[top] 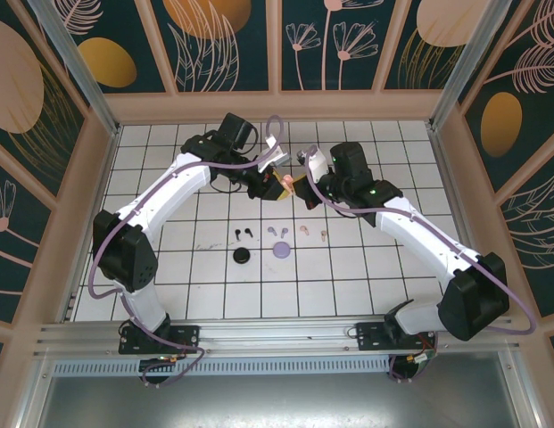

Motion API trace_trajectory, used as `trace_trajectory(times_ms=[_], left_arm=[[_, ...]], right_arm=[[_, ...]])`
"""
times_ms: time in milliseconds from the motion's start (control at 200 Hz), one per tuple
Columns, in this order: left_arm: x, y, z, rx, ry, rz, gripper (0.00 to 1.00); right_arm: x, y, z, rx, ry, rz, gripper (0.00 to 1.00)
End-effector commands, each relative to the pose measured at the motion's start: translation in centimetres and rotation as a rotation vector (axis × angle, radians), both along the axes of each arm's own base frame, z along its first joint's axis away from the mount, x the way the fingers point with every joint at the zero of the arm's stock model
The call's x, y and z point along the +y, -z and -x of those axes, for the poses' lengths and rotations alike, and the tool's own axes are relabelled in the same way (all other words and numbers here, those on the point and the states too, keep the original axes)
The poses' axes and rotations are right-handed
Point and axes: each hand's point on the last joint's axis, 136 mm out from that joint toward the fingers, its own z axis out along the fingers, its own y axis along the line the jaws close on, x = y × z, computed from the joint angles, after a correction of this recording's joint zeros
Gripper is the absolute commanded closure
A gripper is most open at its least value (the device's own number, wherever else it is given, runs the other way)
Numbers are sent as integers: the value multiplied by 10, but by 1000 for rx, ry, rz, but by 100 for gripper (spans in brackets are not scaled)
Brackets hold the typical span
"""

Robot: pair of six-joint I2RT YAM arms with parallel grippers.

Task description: Insert wireless bluetooth earbuds into charging case

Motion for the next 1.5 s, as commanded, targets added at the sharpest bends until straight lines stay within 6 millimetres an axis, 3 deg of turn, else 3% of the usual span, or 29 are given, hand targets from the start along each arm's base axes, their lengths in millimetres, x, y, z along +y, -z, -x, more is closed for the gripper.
trace_trajectory(times_ms=[0,50,60,125,195,395,485,556,756,1026,1251,1496], left_arm=[[-7,-7,3,-13,35,63,100],[-7,-7,3,-24,21,80,100],[-7,-7,3,-27,17,85,100],[-7,-4,2,-35,-8,112,100],[-6,-13,1,-77,-41,164,100],[-5,-17,-6,-111,-137,277,100],[-2,-16,-7,-128,-190,317,100],[3,-20,-8,-157,-237,361,100],[29,-35,-14,-296,-425,459,100],[62,-65,-10,-533,-557,570,100],[86,-81,15,-764,-574,685,100],[95,-83,24,-769,-600,743,100]], right_arm=[[-2,-23,-14,-47,44,-22,94],[-1,-31,-14,-46,44,-42,82],[-8,-32,-20,-48,69,-45,80],[-18,-43,-23,-49,88,-76,73],[-23,-55,-18,-49,82,-113,64],[-43,-76,7,-24,103,-204,47],[-56,-75,16,11,159,-240,42],[-67,-61,17,68,239,-240,40],[-91,13,15,282,465,-169,40],[-89,101,12,475,547,-78,41],[-74,135,8,489,478,77,44],[-52,156,0,480,388,214,46]])
